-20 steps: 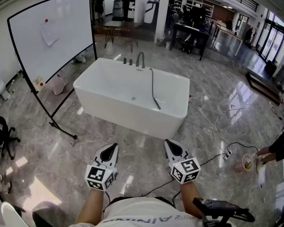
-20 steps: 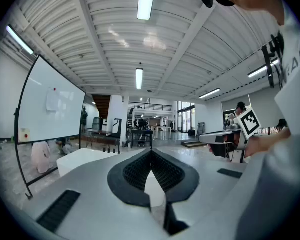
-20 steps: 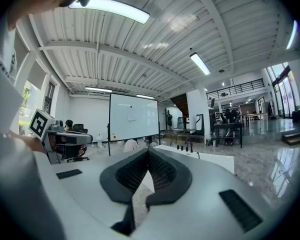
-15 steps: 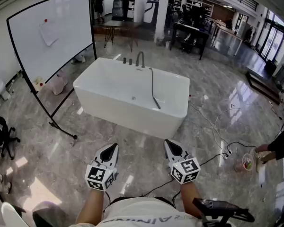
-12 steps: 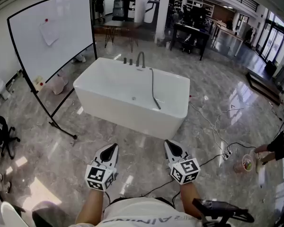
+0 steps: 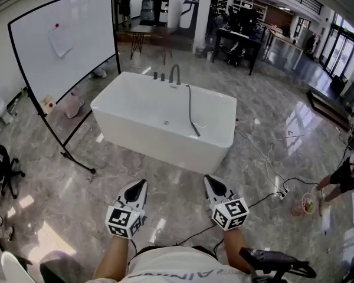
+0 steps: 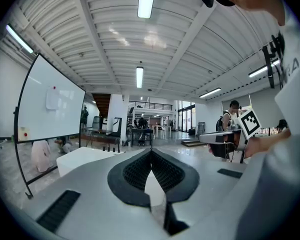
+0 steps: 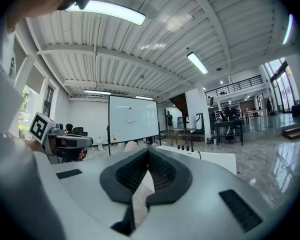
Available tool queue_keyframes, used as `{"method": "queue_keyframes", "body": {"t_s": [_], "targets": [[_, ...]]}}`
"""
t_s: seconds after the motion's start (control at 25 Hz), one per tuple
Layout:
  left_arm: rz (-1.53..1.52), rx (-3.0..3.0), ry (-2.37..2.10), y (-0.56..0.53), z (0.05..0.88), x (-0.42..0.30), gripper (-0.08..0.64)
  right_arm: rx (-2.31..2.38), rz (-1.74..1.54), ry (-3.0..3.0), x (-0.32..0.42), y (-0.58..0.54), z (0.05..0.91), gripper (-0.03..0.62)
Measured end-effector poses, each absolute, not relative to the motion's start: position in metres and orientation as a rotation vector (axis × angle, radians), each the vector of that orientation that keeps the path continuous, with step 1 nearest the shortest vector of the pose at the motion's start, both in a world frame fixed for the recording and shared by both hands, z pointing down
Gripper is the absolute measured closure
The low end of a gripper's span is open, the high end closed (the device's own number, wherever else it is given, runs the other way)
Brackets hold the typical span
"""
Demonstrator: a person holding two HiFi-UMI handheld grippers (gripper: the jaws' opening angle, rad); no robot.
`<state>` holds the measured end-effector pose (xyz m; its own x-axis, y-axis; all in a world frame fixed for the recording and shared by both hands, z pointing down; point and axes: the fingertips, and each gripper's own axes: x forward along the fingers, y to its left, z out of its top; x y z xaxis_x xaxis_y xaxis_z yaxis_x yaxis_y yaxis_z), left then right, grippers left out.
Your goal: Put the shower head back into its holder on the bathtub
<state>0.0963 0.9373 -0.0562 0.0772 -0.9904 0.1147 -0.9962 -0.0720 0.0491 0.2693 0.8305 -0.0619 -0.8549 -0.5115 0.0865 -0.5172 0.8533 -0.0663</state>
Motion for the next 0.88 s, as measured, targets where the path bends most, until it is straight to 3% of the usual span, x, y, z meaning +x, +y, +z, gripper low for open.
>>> {"method": "queue_keyframes", "body": {"t_s": [0.56, 0.88], "targets": [[0.175, 2.225, -2.079, 0.896, -0.046, 0.189, 0.541, 0.781, 0.222, -2.986, 0.359, 0.782, -0.036, 0.580], [0.190, 2.184, -2.092, 0.872, -0.047, 0.205, 0.541, 0.761, 0.308, -2.973, 0.382, 0.754, -0.018, 0.580]]}}
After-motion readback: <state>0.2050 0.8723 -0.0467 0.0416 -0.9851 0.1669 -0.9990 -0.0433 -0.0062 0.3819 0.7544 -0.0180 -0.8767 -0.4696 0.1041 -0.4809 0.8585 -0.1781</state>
